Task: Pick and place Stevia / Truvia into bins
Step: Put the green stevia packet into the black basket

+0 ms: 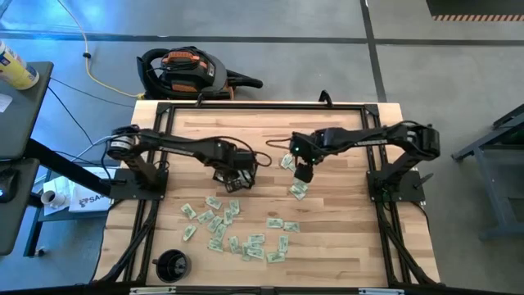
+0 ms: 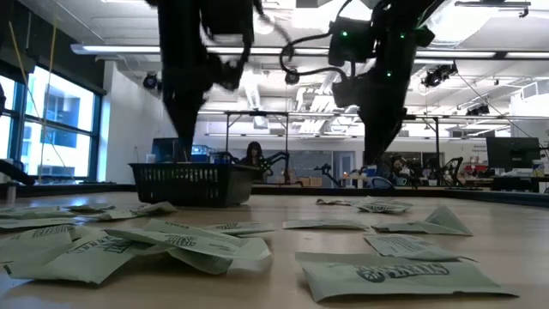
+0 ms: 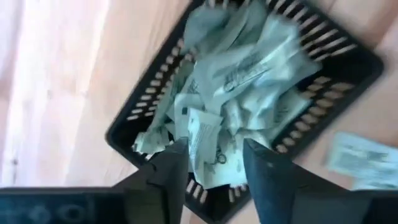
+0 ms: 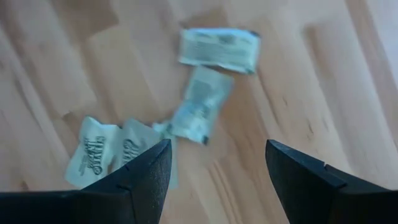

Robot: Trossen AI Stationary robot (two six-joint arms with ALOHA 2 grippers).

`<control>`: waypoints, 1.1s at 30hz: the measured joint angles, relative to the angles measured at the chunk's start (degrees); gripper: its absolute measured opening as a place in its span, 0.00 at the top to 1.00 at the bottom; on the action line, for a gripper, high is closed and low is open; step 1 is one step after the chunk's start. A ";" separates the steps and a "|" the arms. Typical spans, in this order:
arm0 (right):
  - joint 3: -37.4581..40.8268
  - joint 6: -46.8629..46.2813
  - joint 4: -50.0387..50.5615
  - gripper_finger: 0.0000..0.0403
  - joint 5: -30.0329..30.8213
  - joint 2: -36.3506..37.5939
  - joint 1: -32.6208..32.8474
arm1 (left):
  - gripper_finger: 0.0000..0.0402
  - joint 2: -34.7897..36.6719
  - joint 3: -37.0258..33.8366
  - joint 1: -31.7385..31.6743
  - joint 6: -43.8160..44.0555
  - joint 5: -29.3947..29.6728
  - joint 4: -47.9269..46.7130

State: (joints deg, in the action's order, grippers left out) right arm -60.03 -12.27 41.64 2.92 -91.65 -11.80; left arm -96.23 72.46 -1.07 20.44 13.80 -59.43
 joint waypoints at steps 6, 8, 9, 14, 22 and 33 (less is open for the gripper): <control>0.00 5.53 -10.17 0.38 -0.67 -4.23 0.14 | 0.45 5.11 3.36 2.52 5.59 1.15 -0.93; -0.03 9.55 -13.69 0.38 -0.75 -6.10 0.14 | 0.45 6.89 3.50 3.61 8.03 1.19 -0.69; -0.03 11.74 -15.15 0.38 -0.96 -7.04 0.14 | 0.45 7.52 3.48 4.18 9.13 1.36 -1.15; -0.03 20.80 -18.78 0.38 -1.26 -11.37 -0.67 | 0.47 10.31 3.48 5.70 13.47 3.63 -2.77; -0.18 24.16 -21.53 0.38 -4.30 -15.66 -5.00 | 0.52 10.71 3.48 5.58 15.88 3.98 -5.91; -0.07 22.75 -25.59 0.67 -6.05 -16.42 -9.15 | 0.54 10.67 3.48 5.56 15.88 7.39 -6.44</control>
State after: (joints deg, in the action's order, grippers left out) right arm -60.10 10.48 16.05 -3.12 -108.07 -20.95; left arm -85.56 75.94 4.49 36.32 21.19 -65.87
